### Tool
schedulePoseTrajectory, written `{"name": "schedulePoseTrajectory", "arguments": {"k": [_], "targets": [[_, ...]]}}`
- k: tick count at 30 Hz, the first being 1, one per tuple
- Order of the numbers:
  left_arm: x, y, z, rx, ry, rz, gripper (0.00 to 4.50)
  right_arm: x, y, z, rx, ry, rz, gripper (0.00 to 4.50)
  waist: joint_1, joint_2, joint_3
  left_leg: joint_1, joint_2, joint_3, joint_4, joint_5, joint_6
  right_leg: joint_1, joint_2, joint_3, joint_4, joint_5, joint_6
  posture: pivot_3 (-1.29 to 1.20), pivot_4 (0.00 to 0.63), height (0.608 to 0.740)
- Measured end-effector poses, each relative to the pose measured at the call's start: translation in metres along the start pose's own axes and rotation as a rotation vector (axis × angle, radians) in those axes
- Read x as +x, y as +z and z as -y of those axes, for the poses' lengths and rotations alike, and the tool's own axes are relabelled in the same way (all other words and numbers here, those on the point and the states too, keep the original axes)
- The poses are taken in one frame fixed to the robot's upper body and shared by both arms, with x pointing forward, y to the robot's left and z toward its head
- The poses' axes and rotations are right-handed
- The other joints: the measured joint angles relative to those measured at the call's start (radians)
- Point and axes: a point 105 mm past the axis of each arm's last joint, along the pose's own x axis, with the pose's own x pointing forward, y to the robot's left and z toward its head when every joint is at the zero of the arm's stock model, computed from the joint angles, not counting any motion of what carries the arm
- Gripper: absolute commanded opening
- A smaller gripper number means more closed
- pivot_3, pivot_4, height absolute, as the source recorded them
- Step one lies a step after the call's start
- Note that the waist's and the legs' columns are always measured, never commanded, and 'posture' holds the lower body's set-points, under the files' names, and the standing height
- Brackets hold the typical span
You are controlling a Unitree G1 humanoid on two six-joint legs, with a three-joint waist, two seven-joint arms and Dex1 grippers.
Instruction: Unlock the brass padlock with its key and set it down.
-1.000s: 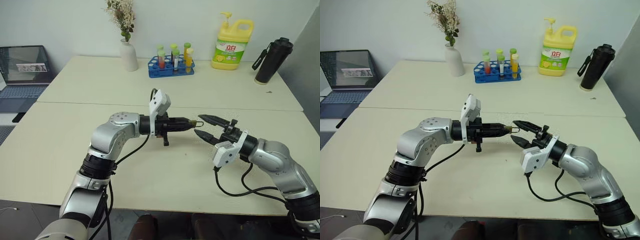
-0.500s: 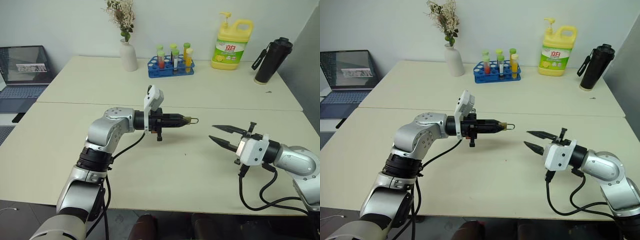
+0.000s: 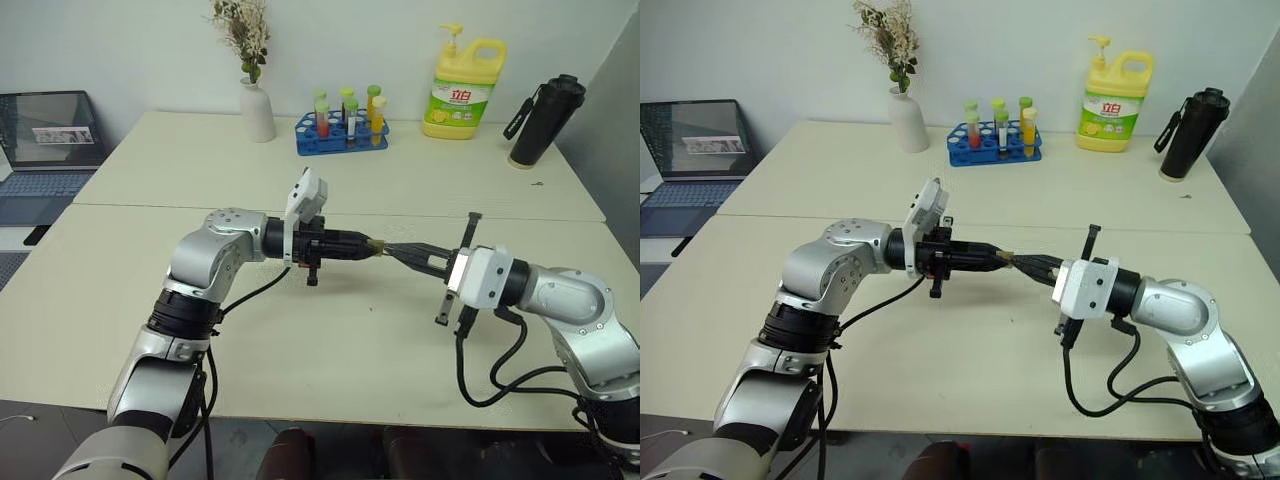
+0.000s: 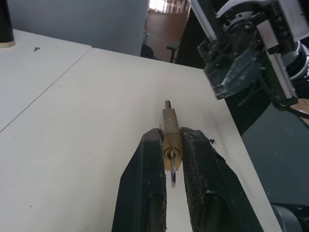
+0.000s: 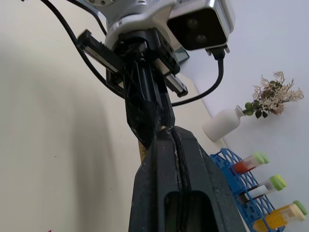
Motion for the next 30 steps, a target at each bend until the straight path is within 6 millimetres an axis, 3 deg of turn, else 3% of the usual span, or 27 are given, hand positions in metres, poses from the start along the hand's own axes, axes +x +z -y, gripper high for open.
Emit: {"name": "schedulePoseTrajectory", "arguments": {"k": [30], "targets": [[-0.003,0.002,0.017,-0.011,-0.069,0.002,0.17,-0.006,-0.026,-0.008,-0.008,0.135,-0.053,0.0,0.0,0.0,0.0,0.0,0.0,0.0,0.0,-0.002,0.003,0.0,0.0,0.0,0.0,0.0,0.0,0.0,0.15,0.74]]}}
